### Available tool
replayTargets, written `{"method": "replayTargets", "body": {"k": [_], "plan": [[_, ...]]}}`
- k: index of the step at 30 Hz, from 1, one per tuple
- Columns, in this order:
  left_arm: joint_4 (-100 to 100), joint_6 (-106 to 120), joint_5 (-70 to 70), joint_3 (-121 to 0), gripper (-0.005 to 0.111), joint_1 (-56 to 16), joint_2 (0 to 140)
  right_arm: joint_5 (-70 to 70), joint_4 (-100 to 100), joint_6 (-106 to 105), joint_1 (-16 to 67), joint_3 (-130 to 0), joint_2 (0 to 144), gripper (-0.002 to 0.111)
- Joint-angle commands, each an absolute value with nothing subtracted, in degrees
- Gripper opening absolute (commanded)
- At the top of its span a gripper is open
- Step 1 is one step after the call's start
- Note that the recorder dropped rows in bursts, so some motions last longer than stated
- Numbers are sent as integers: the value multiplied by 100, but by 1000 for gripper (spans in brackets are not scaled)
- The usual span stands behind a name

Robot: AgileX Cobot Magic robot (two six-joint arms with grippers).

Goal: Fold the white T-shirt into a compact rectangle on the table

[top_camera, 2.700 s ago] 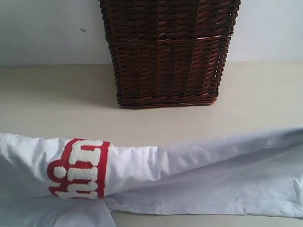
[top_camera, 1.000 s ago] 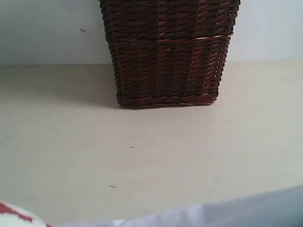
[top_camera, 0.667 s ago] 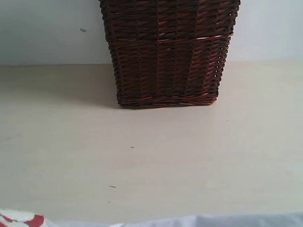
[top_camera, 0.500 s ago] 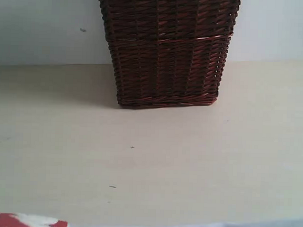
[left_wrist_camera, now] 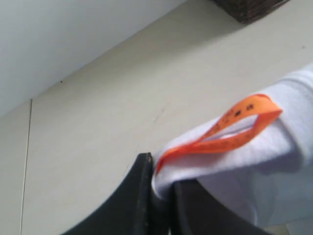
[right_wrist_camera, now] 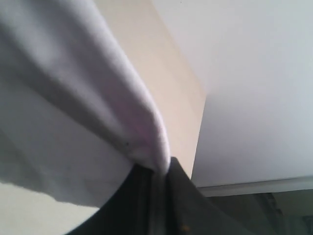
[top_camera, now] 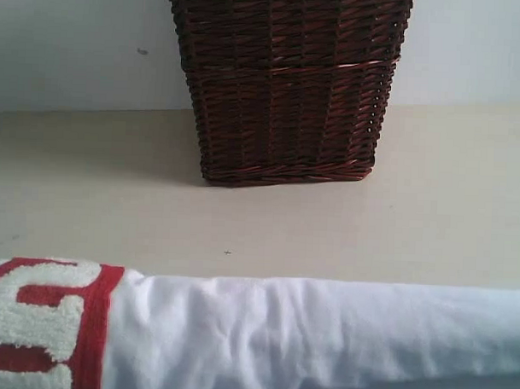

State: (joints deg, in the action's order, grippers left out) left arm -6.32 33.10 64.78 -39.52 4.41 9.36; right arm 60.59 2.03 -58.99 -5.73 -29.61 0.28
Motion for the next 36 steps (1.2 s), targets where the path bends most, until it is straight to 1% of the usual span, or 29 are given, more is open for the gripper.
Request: {"method": "replayTargets", "body": {"k": [1, 13, 19, 27, 31, 36], "plan": [[-463, 3297, 6375, -3718, 0, 457, 915, 5814, 116, -5875, -605, -2942, 0, 0], [-536, 3455, 5811, -3664, 0, 457, 915, 5762, -541, -5875, -605, -2942, 0, 0], [-1321, 3430, 5391, -4141, 0, 457, 905, 4995, -719, -5890, -605, -3167, 0, 0], [-1804, 3430, 6075, -4858, 0, 457, 786, 5838, -719, -5878, -605, -3631, 0, 0], [-2193, 3430, 6156, -5190, 0, 457, 483, 5860, -997, -5878, -605, -3841, 0, 0], [-1949, 3430, 6176, -5490, 0, 457, 121, 5851, -1320, -5993, -605, -4333, 0, 0]]}}
